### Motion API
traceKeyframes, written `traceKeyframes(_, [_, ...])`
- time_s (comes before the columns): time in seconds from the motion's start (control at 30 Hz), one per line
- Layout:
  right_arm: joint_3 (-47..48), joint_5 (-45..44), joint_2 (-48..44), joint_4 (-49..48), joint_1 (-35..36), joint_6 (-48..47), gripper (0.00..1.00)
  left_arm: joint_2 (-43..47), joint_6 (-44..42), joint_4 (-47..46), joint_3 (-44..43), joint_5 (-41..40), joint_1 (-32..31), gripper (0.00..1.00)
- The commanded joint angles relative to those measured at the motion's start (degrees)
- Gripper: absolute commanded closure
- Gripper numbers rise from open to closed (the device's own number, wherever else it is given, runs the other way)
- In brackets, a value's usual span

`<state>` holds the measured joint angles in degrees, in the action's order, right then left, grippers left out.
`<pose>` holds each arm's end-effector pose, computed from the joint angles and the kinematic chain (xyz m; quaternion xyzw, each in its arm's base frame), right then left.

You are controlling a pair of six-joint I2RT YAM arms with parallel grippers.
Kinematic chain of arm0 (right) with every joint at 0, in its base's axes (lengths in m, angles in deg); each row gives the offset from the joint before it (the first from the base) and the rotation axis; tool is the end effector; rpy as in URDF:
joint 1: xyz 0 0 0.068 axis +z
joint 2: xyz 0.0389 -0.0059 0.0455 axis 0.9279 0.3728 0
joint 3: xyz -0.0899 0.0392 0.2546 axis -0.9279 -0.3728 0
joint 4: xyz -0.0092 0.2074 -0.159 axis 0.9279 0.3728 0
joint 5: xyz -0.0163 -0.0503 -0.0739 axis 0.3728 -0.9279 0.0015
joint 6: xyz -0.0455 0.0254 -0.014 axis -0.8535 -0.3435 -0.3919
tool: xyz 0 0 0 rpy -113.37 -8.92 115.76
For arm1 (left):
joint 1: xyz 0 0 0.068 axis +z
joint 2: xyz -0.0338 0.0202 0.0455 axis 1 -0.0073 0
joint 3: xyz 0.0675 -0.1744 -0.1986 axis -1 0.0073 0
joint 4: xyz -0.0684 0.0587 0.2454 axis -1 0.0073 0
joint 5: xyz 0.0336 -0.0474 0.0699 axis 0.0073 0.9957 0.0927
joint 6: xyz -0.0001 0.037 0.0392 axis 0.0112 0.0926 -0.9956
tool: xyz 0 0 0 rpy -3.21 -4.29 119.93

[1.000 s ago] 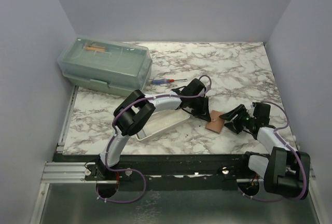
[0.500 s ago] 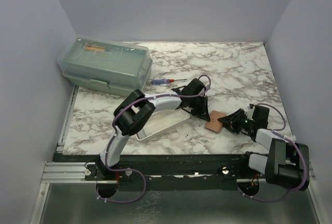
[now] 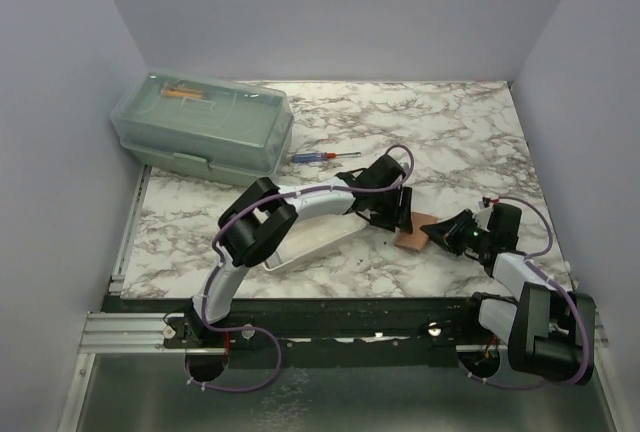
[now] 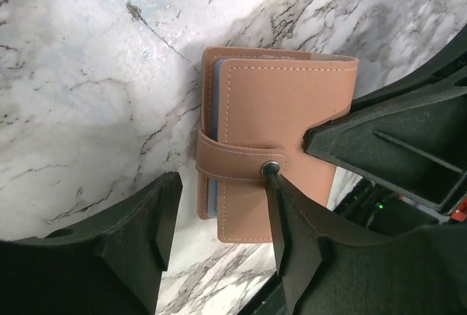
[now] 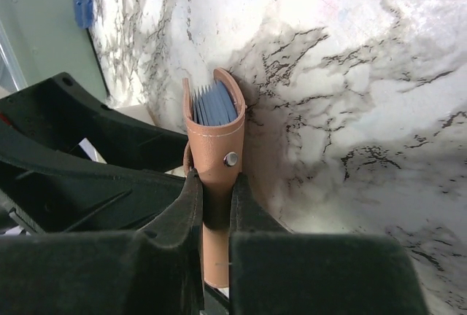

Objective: Put the credit cards into the card holder
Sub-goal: Open the card holder at the center of the board.

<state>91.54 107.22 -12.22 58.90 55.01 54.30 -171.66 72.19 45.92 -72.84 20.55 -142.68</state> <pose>0.1710 -0.0162 0.1235 0.3026 0.8236 0.4035 0.2593 0.2705 -0.3804 0.1585 0.1496 0.9136 -0.3615 0.1109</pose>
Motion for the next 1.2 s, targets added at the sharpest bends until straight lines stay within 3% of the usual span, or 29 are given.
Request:
traceKeyframes(0.0, [1.5, 0.3, -0.2, 2.1, 0.5, -0.7, 1.00, 0.3, -2.5, 4.4, -4.6, -11.0, -2.9, 0.45])
traceKeyframes(0.2, [1.8, -0.9, -1.0, 3.3, 0.7, -1.2, 1.00, -0.6, -5.3, 8.5, -9.2, -17.4, -5.0, 0.46])
traceKeyframes(0.33, [2.0, -1.5, -1.6, 4.0, 0.8, -1.3, 1.00, -1.3, -6.0, 9.7, -11.0, -17.3, -5.7, 0.44])
traceKeyframes(0.43, [2.2, -1.7, -1.8, 4.3, 0.8, -1.2, 1.00, -2.9, -5.8, 11.5, -12.4, -17.3, -5.8, 0.56])
traceKeyframes(0.53, [2.3, -1.9, -2.0, 4.9, 0.8, -1.3, 1.00, -3.6, -5.7, 12.5, -12.3, -18.0, -6.3, 0.60])
traceKeyframes(1.03, [3.2, -4.0, -2.6, 5.8, 0.8, -1.5, 1.00, -5.4, -7.5, 16.9, -13.0, -21.2, -7.6, 0.61])
traceKeyframes(1.17, [3.6, -4.7, -3.2, 7.9, 0.8, -1.6, 1.00, -4.8, -9.1, 17.4, -12.0, -20.8, -6.7, 0.82])
